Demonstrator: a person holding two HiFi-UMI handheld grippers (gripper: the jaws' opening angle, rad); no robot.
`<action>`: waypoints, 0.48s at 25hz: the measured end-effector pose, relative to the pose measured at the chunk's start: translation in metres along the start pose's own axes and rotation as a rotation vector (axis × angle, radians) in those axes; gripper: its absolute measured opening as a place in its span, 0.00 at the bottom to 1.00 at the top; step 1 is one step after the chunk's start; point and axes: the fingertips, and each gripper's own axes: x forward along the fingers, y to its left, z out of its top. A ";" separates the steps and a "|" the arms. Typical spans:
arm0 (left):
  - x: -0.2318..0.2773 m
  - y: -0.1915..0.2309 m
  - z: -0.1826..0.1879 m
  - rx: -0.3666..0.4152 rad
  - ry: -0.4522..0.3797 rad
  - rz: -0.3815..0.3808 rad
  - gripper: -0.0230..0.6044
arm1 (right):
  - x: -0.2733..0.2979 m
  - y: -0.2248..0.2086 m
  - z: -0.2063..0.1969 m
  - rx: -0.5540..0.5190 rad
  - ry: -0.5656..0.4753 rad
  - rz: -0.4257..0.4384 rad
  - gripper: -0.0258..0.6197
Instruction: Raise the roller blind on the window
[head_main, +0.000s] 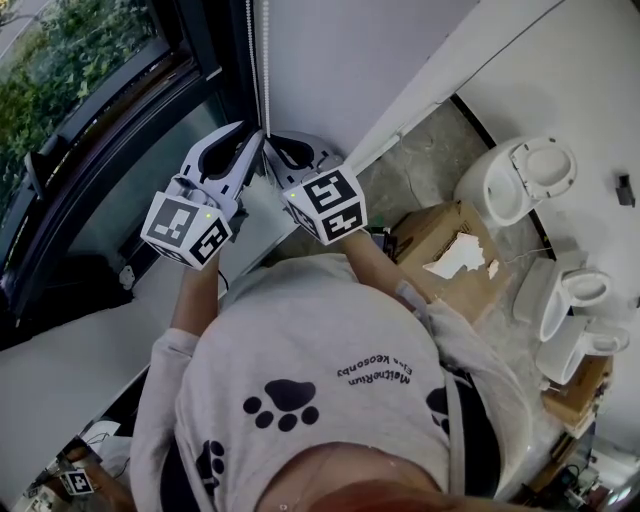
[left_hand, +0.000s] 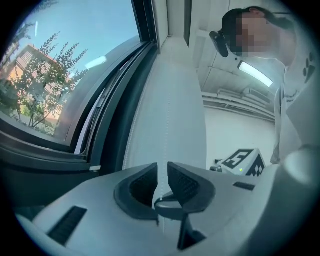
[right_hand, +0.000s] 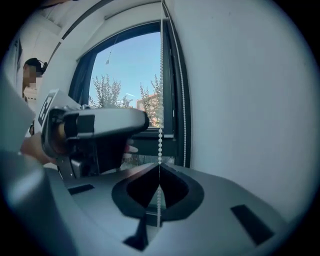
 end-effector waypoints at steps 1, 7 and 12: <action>0.001 -0.001 0.002 0.004 -0.001 -0.002 0.15 | 0.001 0.001 -0.004 0.000 0.007 0.001 0.05; 0.009 -0.005 0.009 0.037 -0.002 -0.012 0.15 | 0.006 -0.001 -0.017 -0.015 0.027 -0.004 0.05; 0.014 -0.005 0.012 0.057 0.003 -0.013 0.15 | 0.009 -0.001 -0.033 -0.002 0.032 0.008 0.05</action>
